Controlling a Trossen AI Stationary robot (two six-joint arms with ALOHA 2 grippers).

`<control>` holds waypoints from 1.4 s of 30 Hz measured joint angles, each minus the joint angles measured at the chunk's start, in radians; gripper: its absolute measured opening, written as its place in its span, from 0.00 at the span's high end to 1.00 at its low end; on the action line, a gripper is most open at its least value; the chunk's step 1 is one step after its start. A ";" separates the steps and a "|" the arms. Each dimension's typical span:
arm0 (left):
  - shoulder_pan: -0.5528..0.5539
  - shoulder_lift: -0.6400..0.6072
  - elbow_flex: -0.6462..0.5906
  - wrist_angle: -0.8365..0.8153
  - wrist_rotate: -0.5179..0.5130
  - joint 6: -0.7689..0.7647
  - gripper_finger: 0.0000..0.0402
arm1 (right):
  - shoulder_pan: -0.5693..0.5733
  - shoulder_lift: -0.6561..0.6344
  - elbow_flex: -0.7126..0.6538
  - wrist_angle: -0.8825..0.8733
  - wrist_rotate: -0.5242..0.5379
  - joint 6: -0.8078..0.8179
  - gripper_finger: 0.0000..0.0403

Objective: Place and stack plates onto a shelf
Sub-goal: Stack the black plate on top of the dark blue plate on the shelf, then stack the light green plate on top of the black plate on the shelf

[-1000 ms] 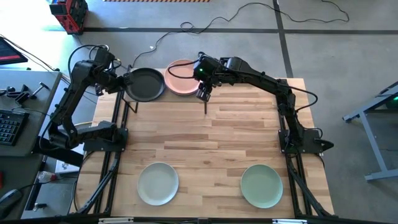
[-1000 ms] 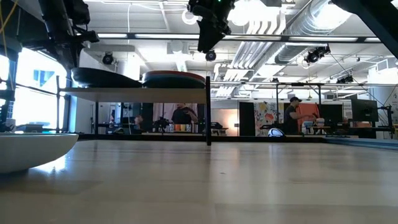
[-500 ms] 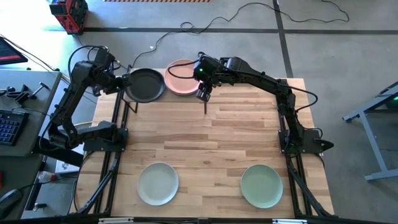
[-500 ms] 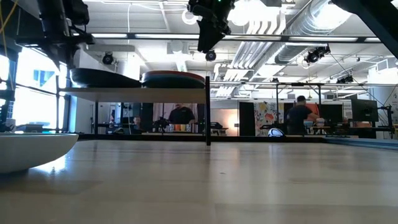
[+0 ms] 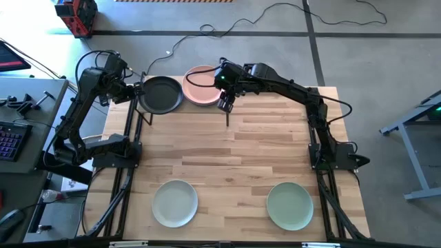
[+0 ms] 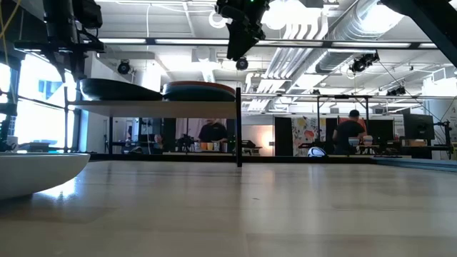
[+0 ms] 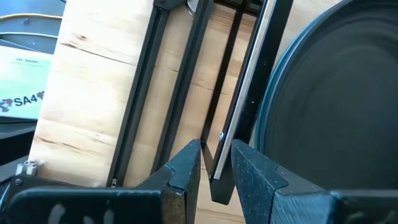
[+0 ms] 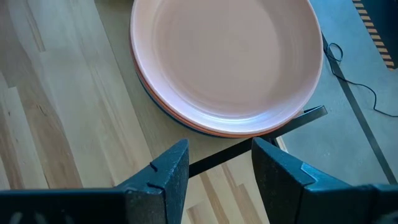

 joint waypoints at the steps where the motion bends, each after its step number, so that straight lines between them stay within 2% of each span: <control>1: 0.000 0.000 0.000 0.001 0.002 0.000 0.80 | 0.000 0.000 0.000 0.000 0.000 0.005 0.62; 7: -0.005 0.004 -0.019 0.016 0.015 -0.003 0.80 | 0.000 0.000 0.000 0.000 0.000 0.041 0.62; 20: -0.108 0.010 -0.064 0.101 0.023 -0.071 0.81 | 0.000 0.000 0.000 0.000 0.000 0.041 0.62; 35: -0.108 -0.026 -0.050 0.081 -0.001 -0.044 0.81 | 0.000 0.000 0.000 -0.055 -0.001 0.094 0.62; 38: -0.108 -0.056 -0.038 0.078 0.004 -0.029 0.81 | 0.000 0.000 0.000 -0.088 -0.039 0.132 0.62; 42: -0.117 -0.105 -0.035 0.077 0.086 0.040 0.81 | 0.010 0.000 0.000 -0.164 -0.130 0.203 0.62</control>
